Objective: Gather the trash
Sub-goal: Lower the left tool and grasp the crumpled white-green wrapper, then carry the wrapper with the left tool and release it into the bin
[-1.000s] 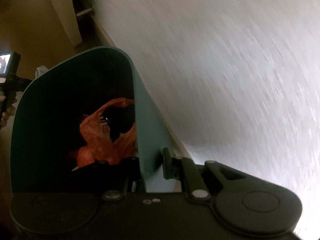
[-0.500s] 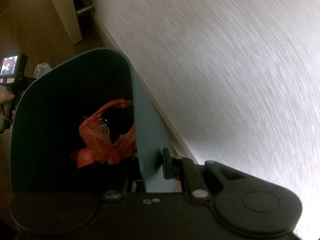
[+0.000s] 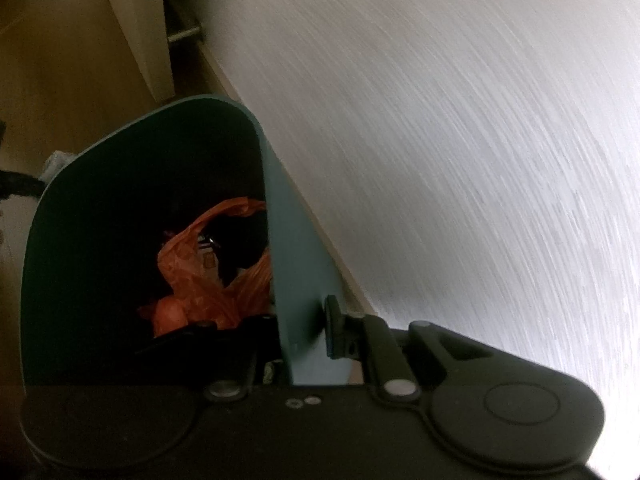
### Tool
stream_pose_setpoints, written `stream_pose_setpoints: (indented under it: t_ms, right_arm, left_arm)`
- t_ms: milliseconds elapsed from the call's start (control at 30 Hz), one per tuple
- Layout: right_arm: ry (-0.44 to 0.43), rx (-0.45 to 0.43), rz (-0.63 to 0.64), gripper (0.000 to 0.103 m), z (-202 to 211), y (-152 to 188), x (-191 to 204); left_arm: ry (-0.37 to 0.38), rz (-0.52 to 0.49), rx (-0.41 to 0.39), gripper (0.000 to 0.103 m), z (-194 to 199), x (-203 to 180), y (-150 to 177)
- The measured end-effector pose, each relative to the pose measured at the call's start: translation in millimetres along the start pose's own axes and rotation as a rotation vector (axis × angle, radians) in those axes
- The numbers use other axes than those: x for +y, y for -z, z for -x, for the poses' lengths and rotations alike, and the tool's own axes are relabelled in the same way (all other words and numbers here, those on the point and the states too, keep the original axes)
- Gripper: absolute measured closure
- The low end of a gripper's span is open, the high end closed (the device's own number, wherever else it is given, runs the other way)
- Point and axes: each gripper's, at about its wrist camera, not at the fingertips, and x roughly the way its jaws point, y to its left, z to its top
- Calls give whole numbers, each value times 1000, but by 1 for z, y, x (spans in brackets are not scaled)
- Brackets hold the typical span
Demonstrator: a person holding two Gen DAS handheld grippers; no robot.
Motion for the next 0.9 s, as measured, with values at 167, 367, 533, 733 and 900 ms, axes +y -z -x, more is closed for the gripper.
stream_pose_setpoints:
  t_ms: [167, 367, 533, 733, 900]
  right_arm:
    - [1, -24, -3, 93, 8, -6, 5]
    - [-7, -39, -3, 93, 10, -19, 14]
    - [-22, -62, 54, 93, 17, -30, 45]
    - [-37, -97, 158, 93, 31, -43, 85]
    - [-63, -145, 223, 93, 45, -49, 115]
  left_arm:
    - [18, 47, -2, 98, 30, 38, 4]
    - [125, -53, -89, 98, 125, 35, 15]
    - [218, -204, -247, 98, 228, 11, 36]
    - [366, -313, -265, 98, 273, -24, 61]
    - [384, -302, -198, 97, 252, -50, 60]
